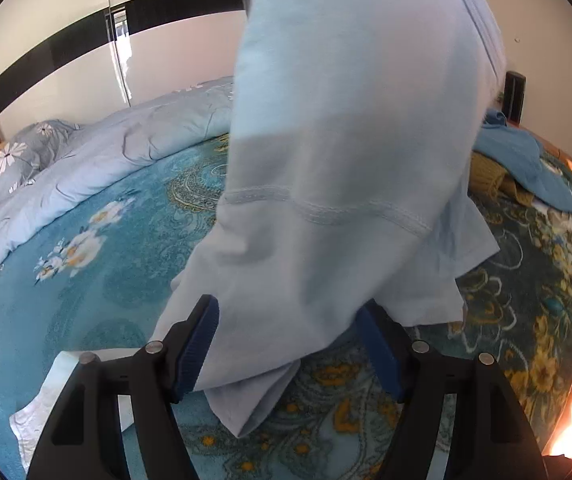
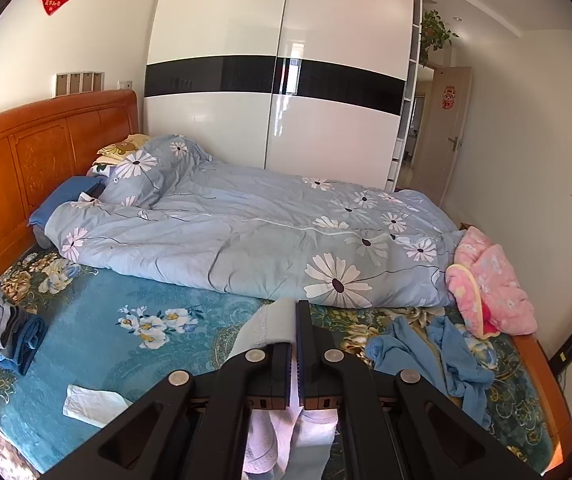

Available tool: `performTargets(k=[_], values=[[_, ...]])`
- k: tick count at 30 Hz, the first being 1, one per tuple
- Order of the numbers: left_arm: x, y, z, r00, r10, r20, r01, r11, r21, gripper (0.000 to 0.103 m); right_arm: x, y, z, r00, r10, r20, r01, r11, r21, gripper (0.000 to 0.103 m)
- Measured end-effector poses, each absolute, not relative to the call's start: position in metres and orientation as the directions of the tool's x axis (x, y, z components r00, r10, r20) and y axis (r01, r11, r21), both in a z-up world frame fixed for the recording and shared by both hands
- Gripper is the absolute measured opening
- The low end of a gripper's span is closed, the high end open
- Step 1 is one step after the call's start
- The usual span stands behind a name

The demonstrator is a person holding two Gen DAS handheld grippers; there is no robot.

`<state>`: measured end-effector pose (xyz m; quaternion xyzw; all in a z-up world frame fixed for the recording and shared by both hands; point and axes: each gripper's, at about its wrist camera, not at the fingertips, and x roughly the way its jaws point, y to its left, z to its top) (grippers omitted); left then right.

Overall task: Fold clothes
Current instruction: 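Lift the shirt with both grippers and shake it out in the air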

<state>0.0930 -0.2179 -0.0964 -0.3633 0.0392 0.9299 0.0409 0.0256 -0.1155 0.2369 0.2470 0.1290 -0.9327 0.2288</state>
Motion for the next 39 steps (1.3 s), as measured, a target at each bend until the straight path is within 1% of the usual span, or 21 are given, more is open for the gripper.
performTargets(k=[1,2,3,4,5,9,12,16,21,30,34,39], values=[[0.093,-0.222,-0.093,-0.735,0.076,-0.673,-0.109,-0.994,0.007,0.066,0.024,-0.114,0.237,-0.773,-0.362,-0.520,0.488,-0.864,-0.125,0.002],[0.092,-0.226,-0.091,-0.735,0.097,-0.671,-0.109,-0.994,-0.025,0.051,0.023,-0.111,0.236,-0.773,-0.361,-0.521,0.486,-0.866,-0.121,0.002],[0.091,-0.229,-0.087,-0.734,0.109,-0.670,-0.100,-0.994,-0.051,0.033,0.023,-0.109,0.236,-0.773,-0.361,-0.522,0.484,-0.867,-0.117,0.002],[0.090,-0.233,-0.083,-0.733,0.116,-0.670,-0.090,-0.993,-0.073,0.025,0.023,-0.108,0.236,-0.773,-0.360,-0.522,0.481,-0.869,-0.114,0.002],[0.089,-0.237,-0.079,-0.732,0.122,-0.670,-0.083,-0.993,-0.089,0.006,0.024,-0.105,0.237,-0.774,-0.359,-0.522,0.479,-0.871,-0.111,0.002],[0.097,-0.251,-0.056,-0.755,0.124,-0.644,-0.066,-0.991,-0.114,0.003,0.030,-0.098,0.242,-0.777,-0.356,-0.519,0.469,-0.877,-0.101,0.002],[0.109,-0.271,-0.023,-0.802,0.089,-0.590,-0.025,-0.993,-0.116,0.003,0.039,-0.095,0.253,-0.786,-0.357,-0.505,0.463,-0.881,-0.097,0.002],[0.125,-0.309,0.031,-0.855,0.011,-0.519,0.055,-0.992,-0.112,0.003,0.051,-0.092,0.268,-0.798,-0.358,-0.485,0.455,-0.886,-0.094,0.002],[0.154,-0.356,0.110,-0.908,-0.084,-0.410,0.134,-0.986,-0.094,0.003,0.078,-0.098,0.309,-0.822,-0.379,-0.426,0.461,-0.881,-0.107,0.002],[0.222,-0.404,0.215,-0.941,-0.235,-0.244,0.244,-0.970,-0.004,0.003,0.132,-0.113,0.374,-0.852,-0.422,-0.308,0.484,-0.861,-0.157,0.002],[0.255,-0.411,0.246,-0.946,-0.269,-0.181,0.270,-0.963,0.016,0.003,0.161,-0.114,0.387,-0.850,-0.452,-0.272,0.504,-0.848,-0.165,0.002],[0.299,-0.410,0.269,-0.945,-0.302,-0.121,0.299,-0.953,0.049,0.003,0.195,-0.110,0.393,-0.838,-0.491,-0.239,0.534,-0.830,-0.164,0.002]])
